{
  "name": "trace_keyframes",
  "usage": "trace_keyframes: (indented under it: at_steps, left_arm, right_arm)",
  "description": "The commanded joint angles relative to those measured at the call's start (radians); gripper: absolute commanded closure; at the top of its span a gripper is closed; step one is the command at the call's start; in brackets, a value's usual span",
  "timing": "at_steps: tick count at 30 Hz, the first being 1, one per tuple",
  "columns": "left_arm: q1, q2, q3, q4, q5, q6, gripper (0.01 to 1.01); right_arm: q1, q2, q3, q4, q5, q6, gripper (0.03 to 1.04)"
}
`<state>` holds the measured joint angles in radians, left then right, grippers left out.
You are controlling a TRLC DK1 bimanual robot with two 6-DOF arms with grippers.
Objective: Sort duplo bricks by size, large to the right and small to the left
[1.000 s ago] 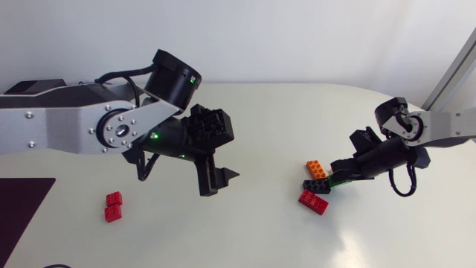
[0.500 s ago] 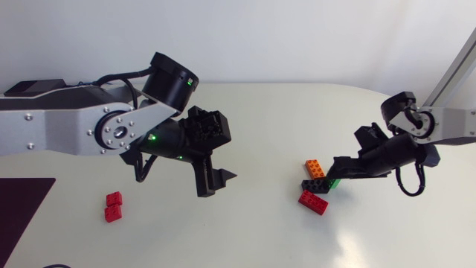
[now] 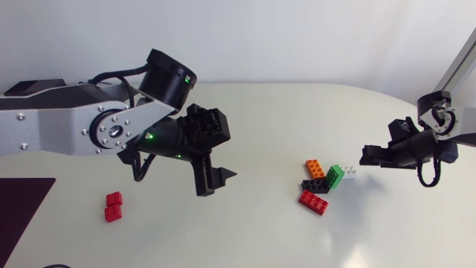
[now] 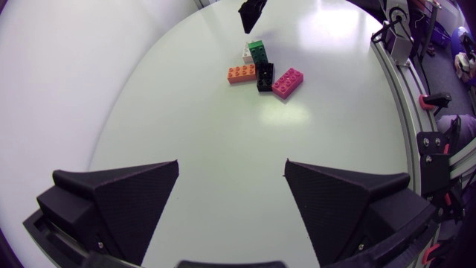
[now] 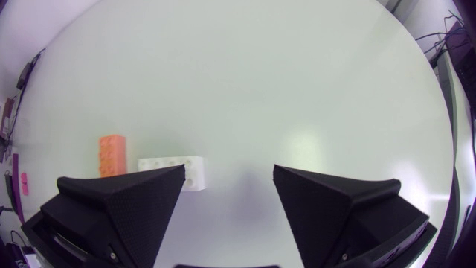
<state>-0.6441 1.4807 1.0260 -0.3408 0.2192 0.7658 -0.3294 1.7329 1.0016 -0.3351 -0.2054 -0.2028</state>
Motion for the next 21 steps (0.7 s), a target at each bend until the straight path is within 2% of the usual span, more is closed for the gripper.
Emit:
trace_keyframes:
  at_steps: [1,2,4,9,21]
  left_arm:
    - [0.001,-0.017,-0.023,0.000,-0.006,0.004,0.041]
    - [0.003,-0.017,-0.023,0.000,-0.006,0.004,0.041]
    - [0.001,-0.017,-0.024,0.000,-0.006,0.004,0.041]
    - [0.001,-0.023,-0.029,0.000,-0.006,0.003,0.041]
    - [0.003,-0.034,-0.035,0.000,-0.006,0.003,0.041]
  right_arm:
    - [-0.011,0.076,0.009,0.047,0.034,-0.021,0.57]
    - [-0.016,0.103,0.020,0.062,0.038,-0.020,0.67]
    - [-0.022,0.142,0.035,0.094,0.050,-0.018,0.80]
    - [0.009,0.177,0.034,0.096,0.055,-0.012,0.80]
    - [0.145,0.100,-0.058,0.074,0.055,0.019,0.80]
